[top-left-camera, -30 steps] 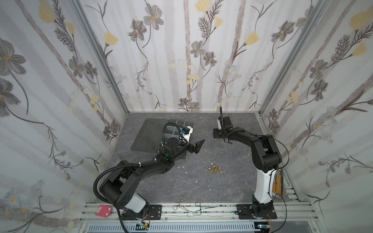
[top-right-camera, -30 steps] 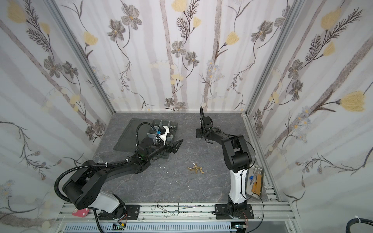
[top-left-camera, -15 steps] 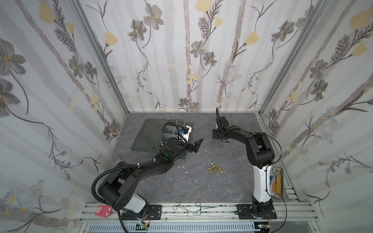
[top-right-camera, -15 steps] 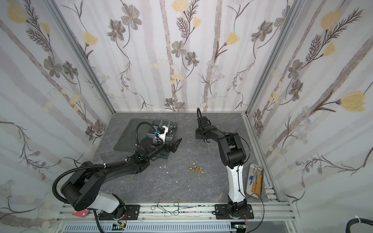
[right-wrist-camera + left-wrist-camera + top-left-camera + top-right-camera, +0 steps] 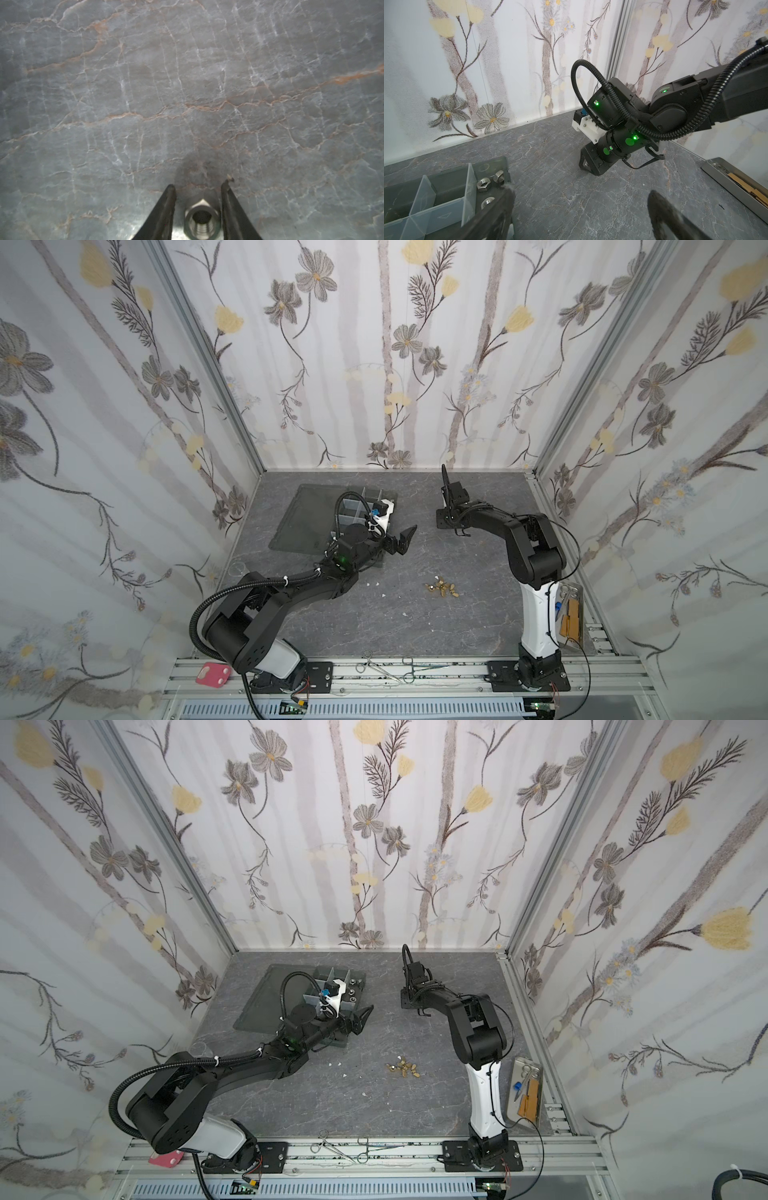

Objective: Sort the screws and nuts into containers
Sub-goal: Pick up the nut from the top-right of the table.

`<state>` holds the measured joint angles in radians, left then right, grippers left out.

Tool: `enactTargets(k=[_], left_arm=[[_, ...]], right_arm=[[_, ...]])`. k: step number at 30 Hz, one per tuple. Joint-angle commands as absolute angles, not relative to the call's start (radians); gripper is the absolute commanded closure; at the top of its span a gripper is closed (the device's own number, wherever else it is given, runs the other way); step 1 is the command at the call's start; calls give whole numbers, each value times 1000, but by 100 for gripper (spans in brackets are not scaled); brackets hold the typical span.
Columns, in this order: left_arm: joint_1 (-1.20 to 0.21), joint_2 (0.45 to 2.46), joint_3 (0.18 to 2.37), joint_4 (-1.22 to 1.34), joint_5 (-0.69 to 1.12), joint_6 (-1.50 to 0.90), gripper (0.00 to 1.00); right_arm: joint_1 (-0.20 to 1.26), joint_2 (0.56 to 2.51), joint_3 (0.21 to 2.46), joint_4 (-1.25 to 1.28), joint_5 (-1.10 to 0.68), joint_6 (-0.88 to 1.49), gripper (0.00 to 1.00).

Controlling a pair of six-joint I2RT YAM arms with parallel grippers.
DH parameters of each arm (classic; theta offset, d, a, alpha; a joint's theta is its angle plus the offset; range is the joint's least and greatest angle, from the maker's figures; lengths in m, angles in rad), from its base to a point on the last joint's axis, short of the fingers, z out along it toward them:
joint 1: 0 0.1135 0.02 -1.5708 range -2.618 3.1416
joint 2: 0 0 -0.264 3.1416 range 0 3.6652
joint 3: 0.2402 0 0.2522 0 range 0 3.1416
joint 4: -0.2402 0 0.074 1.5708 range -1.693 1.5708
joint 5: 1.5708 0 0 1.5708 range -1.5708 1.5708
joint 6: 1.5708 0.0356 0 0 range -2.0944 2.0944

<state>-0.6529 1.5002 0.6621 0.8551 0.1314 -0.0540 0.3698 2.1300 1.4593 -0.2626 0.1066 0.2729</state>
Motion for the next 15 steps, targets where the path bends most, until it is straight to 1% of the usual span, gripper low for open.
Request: enactTargets(k=[1, 3, 6, 8, 15], left_arm=[[-652, 1509, 679, 867, 121, -55, 0], [-652, 1513, 684, 863, 121, -58, 0], [-652, 1519, 689, 864, 118, -60, 0], [-652, 1519, 692, 865, 117, -61, 0], [-652, 1505, 680, 877, 103, -62, 0]], right_arm=[[371, 2108, 1441, -296, 98, 279, 65], [371, 2106, 1433, -297, 104, 280, 69], [372, 2098, 1422, -296, 106, 279, 72], [372, 2097, 1411, -287, 108, 278, 78], [374, 2094, 1422, -279, 102, 272, 80]])
